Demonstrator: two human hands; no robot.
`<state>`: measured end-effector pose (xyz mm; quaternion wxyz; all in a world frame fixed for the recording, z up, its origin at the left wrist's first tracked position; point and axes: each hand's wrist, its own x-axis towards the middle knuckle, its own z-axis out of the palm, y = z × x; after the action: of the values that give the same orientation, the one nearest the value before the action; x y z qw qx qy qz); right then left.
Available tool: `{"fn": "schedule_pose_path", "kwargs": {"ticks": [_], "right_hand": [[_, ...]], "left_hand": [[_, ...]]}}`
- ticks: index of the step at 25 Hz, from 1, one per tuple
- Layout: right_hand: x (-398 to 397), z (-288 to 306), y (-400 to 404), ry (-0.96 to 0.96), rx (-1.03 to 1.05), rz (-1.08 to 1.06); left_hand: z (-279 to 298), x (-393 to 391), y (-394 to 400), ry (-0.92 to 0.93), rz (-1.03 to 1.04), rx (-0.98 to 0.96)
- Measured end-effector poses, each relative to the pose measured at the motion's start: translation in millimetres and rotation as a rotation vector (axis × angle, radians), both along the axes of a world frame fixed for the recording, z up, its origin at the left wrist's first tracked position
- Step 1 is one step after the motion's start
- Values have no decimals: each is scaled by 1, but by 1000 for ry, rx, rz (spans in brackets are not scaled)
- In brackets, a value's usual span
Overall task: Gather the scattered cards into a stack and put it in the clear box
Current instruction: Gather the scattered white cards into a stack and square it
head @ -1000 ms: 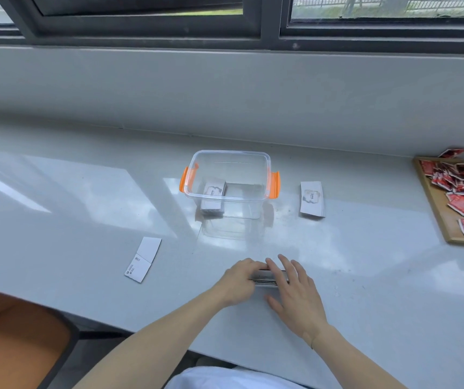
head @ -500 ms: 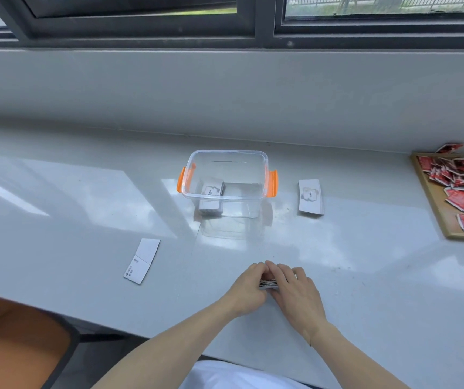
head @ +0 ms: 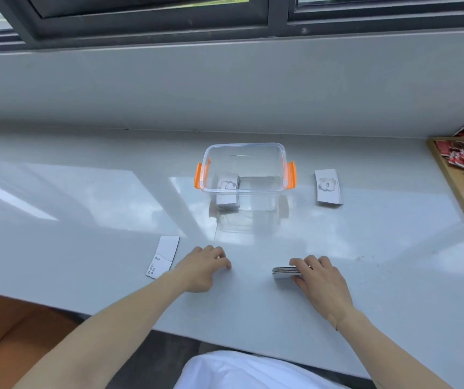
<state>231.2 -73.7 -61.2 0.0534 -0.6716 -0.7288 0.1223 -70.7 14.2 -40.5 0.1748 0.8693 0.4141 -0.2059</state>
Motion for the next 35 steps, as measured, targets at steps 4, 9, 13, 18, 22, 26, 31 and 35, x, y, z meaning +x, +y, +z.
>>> {"fn": "schedule_pose_path", "kwargs": {"ticks": [4, 9, 13, 18, 22, 26, 31, 35], "right_hand": [[-4, 1, -1, -10, -27, -63], [-10, 4, -3, -50, -72, -109], [-14, 6, -2, -86, -108, -151], [-14, 10, 4, -117, -136, -125], [-16, 12, 2, -101, -130, -135], [-15, 8, -4, -90, -121, -133], [-11, 0, -13, -47, -95, -108], [-6, -1, -10, 2, -47, -53]], "left_hand": [[12, -62, 33, 188, -263, 154], [14, -119, 63, 299, -419, 211], [6, -126, 78, 288, -455, 208], [9, -128, 94, 296, -384, 169], [15, -111, 90, 29, 113, -81], [14, -54, 57, -332, 341, -138], [-4, 39, 9, -566, 411, -7], [-8, 95, -13, -657, 414, -61]]}}
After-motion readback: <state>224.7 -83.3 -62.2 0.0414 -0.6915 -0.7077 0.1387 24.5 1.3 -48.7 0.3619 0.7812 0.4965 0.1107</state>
